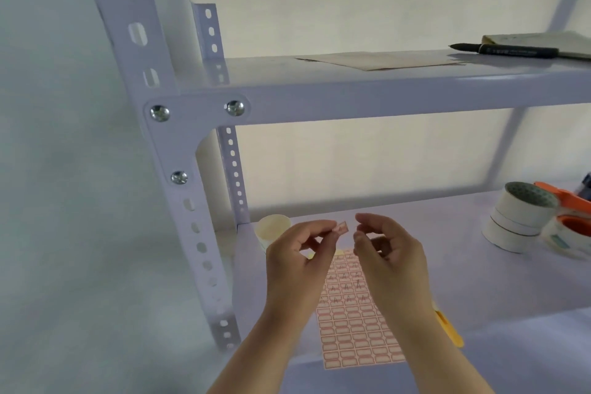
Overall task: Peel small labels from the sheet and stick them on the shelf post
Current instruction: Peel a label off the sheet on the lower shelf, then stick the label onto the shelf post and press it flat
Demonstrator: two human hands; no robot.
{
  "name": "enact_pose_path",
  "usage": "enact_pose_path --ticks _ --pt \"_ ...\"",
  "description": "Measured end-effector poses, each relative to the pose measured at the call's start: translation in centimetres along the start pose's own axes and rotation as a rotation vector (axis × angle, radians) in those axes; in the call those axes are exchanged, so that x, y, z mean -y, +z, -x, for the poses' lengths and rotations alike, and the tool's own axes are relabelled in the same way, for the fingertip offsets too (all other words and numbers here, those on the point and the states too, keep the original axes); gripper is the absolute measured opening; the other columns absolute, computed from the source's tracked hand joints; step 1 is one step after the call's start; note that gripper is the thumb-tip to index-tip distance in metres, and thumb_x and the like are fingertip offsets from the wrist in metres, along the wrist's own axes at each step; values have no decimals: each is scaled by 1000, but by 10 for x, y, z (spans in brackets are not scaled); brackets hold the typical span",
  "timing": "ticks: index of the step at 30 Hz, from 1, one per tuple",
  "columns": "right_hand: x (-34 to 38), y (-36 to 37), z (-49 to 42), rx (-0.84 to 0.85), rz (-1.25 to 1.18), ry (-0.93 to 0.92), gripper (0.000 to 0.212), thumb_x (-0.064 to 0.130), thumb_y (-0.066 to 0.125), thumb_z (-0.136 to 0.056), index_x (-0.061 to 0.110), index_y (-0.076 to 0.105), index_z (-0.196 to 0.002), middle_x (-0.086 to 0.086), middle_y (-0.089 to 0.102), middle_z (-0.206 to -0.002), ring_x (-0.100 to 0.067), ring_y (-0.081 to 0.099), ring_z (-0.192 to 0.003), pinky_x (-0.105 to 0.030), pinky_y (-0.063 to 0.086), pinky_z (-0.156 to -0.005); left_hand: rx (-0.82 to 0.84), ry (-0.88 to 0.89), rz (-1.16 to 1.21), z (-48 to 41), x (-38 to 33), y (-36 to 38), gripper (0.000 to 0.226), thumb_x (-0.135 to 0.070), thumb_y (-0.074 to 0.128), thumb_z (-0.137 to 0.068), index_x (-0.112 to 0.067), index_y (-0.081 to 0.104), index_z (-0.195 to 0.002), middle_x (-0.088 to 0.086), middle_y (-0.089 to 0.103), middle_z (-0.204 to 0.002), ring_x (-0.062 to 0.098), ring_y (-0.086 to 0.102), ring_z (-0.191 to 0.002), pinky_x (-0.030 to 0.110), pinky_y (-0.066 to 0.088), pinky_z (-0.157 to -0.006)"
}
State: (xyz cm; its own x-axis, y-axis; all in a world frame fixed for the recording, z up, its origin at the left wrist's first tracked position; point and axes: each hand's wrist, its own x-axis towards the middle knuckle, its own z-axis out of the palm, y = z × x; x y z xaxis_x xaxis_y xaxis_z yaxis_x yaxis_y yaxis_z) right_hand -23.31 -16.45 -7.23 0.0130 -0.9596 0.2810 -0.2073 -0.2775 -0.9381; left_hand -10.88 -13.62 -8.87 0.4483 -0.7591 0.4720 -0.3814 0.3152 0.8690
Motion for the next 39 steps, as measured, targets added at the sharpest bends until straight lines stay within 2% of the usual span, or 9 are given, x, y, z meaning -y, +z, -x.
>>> enact_pose_path --ticks 8,11,13,17,20,26,29,36,39 --pt "13 -18 7 131 -62 -9 18 14 67 -90 28 75 -82 10 75 -72 -14 68 -58 -29 56 -58 -29 -22 14 17 -21 -2 19 -8 70 -90 -26 77 -92 -14 75 -85 8 67 -73 12 49 -67" --pt "16 -28 6 186 -91 -36 17 15 68 -90 26 74 -78 -2 72 -66 -27 64 -58 -33 53 -52 -62 4 -19 22 -33 4 21 -8 68 -90 -28 74 -89 -14 73 -90 11 70 -83 16 52 -69" --pt "17 -35 4 219 -113 -40 19 15 68 -89 24 73 -74 -9 69 -65 -27 59 -53 -33 48 -50 -92 25 -63 26 -40 9 22 -8 68 -91 -30 72 -88 -16 70 -94 11 70 -90 18 54 -70" --pt "17 -43 7 261 -116 -61 19 17 67 -88 28 72 -73 -10 69 -65 -36 62 -58 -42 50 -52 -161 24 -85 40 -48 14 21 -9 69 -91 -30 73 -91 -17 74 -92 10 71 -85 21 56 -71" --pt "20 -44 11 278 -137 -94 22 13 65 -88 26 72 -72 -10 69 -66 -39 63 -66 -49 52 -56 -234 66 -120 50 -56 12 24 -8 71 -89 -32 75 -93 -17 75 -91 11 71 -82 16 53 -69" --pt "33 -39 21 337 -204 -104 21 11 67 -87 21 72 -69 -16 67 -67 -42 58 -63 -37 45 -56 -335 72 -49 56 -65 -3 29 -6 73 -87 -32 77 -99 -12 78 -89 14 72 -79 16 53 -70" --pt "45 -31 25 350 -210 -113 19 12 67 -87 20 71 -70 -6 69 -62 -37 63 -65 -36 48 -58 -369 70 -5 56 -73 -16 34 -3 75 -85 -34 76 -97 -9 77 -82 5 64 -67 12 50 -65" --pt "85 -4 43 307 -268 -160 19 10 66 -87 21 73 -72 -2 72 -65 -29 64 -60 -38 52 -59 -382 173 -73 50 -92 -62 11 -7 76 -83 -16 79 -88 -17 67 -66 6 56 -52 9 43 -54" --pt "101 13 50 318 -288 -190 19 9 66 -87 19 73 -72 -6 71 -66 -34 62 -63 -35 52 -58 -398 188 -81 45 -95 -84 8 -6 75 -84 -12 78 -87 -14 65 -64 5 55 -49 7 41 -53"
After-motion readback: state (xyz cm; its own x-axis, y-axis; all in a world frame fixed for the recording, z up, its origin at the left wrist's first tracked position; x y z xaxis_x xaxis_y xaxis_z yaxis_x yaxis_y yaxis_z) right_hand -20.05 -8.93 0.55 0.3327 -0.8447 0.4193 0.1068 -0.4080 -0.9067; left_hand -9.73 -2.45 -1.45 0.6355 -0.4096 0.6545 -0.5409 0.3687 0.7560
